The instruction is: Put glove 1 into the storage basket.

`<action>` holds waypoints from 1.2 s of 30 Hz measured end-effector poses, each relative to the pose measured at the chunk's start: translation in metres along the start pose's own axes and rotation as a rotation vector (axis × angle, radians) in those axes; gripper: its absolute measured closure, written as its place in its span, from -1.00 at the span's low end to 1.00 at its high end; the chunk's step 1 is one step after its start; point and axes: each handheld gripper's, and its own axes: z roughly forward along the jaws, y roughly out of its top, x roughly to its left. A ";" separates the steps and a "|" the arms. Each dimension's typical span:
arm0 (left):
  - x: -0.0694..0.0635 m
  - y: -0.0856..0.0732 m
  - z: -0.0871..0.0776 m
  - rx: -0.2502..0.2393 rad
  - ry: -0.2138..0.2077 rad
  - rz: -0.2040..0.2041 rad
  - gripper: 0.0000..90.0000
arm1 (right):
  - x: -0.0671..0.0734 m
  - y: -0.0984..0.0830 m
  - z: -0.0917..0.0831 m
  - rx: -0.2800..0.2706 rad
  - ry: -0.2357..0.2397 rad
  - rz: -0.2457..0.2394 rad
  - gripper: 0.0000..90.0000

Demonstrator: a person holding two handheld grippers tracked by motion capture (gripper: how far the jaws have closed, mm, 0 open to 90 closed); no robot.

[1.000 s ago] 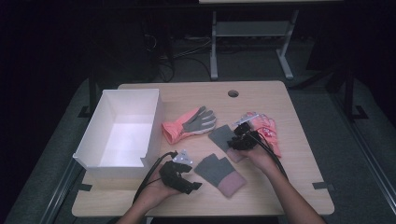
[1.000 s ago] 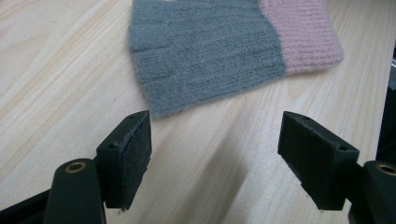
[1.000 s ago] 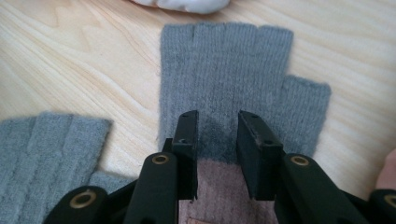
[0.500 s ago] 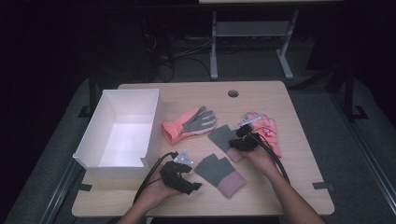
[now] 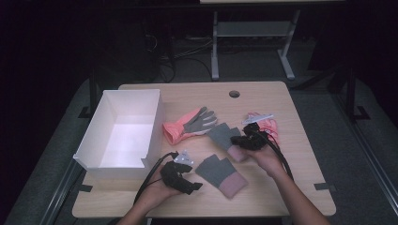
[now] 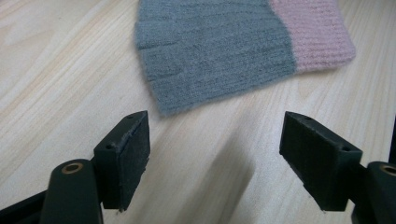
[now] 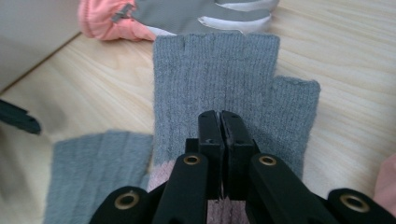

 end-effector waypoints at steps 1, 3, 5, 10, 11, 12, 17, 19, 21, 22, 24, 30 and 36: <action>0.000 0.000 0.000 0.000 0.000 0.000 -0.48 | 0.002 0.000 -0.002 0.001 0.003 0.009 0.96; 0.000 0.000 0.000 -0.011 0.003 0.003 -0.51 | 0.006 -0.002 -0.006 -0.003 0.012 0.006 0.96; 0.000 0.000 0.000 -0.012 0.007 0.004 -0.53 | 0.009 -0.004 -0.010 -0.007 0.016 0.000 0.96; -0.001 0.000 -0.001 -0.017 0.019 -0.001 -0.62 | 0.021 -0.011 -0.017 -0.005 0.029 -0.007 0.96; -0.001 0.000 -0.001 -0.018 0.019 -0.001 -0.64 | 0.024 -0.014 -0.018 0.001 0.030 -0.009 0.96; -0.001 0.000 -0.001 -0.018 0.019 -0.001 -0.65 | 0.024 -0.014 -0.018 0.001 0.030 -0.009 0.96; 0.000 0.000 0.000 -0.011 0.028 0.005 -0.68 | 0.038 -0.024 -0.026 0.002 0.054 -0.013 0.96; 0.000 0.000 -0.001 -0.006 0.029 0.008 -0.68 | 0.044 -0.029 -0.028 0.006 0.067 -0.018 0.96; 0.000 0.000 -0.001 -0.013 0.029 -0.002 -0.68 | 0.046 -0.030 -0.028 0.005 0.070 -0.018 0.96; 0.000 0.000 -0.001 -0.015 0.032 -0.003 -0.68 | 0.050 -0.034 -0.029 0.009 0.078 -0.025 0.96; 0.000 0.000 -0.001 -0.016 0.033 -0.004 -0.68 | 0.054 -0.038 -0.030 0.015 0.087 -0.031 0.96; 0.000 0.000 -0.001 -0.005 0.033 0.005 -0.68 | 0.067 -0.049 -0.029 0.045 0.107 -0.041 0.96; -0.001 0.000 -0.001 -0.013 0.035 -0.003 -0.68 | 0.075 -0.051 -0.021 0.062 0.112 -0.053 0.96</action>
